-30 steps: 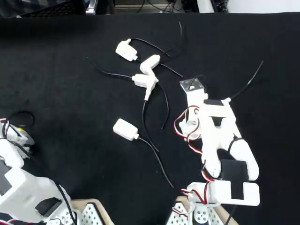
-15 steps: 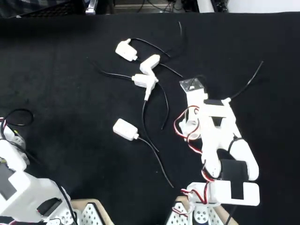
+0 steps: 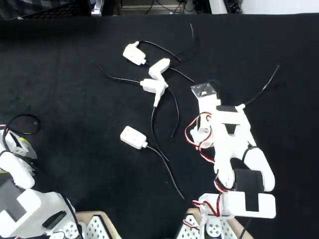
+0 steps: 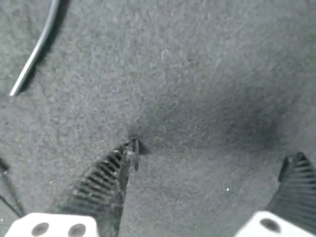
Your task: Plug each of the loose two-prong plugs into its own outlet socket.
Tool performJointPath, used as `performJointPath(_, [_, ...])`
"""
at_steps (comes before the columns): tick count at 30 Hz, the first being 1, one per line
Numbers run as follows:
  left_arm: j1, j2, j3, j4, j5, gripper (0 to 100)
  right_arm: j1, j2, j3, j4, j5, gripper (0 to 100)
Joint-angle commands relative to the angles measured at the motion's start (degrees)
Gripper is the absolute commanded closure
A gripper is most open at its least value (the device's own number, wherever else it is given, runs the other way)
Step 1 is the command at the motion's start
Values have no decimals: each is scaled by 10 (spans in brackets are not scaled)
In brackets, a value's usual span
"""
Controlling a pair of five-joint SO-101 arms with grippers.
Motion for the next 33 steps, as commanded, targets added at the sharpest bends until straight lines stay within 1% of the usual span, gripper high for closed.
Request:
performJointPath(1, [7,5,-14,-34,-1,798,-11,-22,0,-4,-2,554])
performJointPath(8, [5,60,-19,-40,2,798,-11,-21,0,-4,-2,554])
performJointPath(11, [1,67,-19,-40,18,798,-11,-21,0,-4,-2,554])
performJointPath(17, [1,67,-19,-40,20,800,-11,-21,0,-4,-2,554])
performJointPath(21, [2,69,-20,-41,18,874,-11,-21,0,-4,-2,554])
performJointPath(23, [2,71,-20,-41,18,895,-11,-21,0,-4,-2,554])
performJointPath(28, [1,67,-20,-40,16,865,-11,-21,0,-4,-2,554])
performJointPath(33, [-6,72,-14,-40,14,863,-11,-21,0,-4,-2,554])
